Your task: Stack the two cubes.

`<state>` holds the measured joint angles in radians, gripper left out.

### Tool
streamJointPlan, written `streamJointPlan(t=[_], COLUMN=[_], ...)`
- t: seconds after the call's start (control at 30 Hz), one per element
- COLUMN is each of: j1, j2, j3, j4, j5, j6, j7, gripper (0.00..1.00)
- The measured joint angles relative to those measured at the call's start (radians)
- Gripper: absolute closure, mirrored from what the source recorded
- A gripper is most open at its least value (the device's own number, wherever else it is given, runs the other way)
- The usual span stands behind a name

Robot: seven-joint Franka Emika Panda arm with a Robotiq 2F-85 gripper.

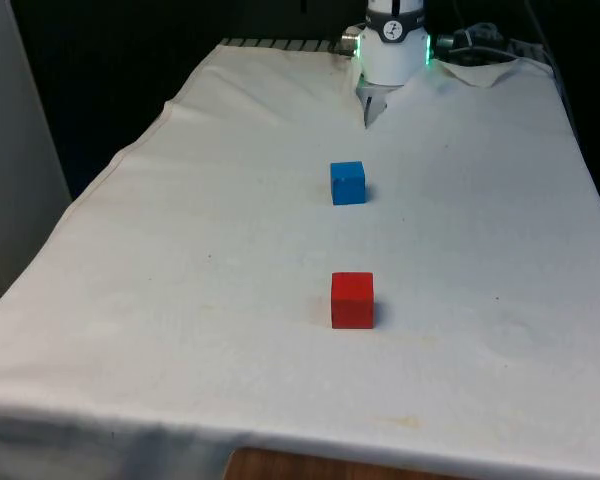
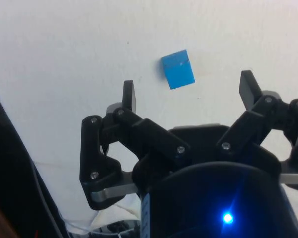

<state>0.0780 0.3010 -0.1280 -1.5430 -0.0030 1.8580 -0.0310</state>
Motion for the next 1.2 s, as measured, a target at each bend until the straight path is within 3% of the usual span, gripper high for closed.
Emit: streamJointPlan(t=[0.43,1.2], j1=[-0.003,0.004], j2=[0.071,0.193], j3=[-0.012,-0.011], j4=[0.066,0.068], j5=[0.005,0.005], j6=[0.014,0.183], j7=[-0.007,-0.007], gripper=[0.00,0.00])
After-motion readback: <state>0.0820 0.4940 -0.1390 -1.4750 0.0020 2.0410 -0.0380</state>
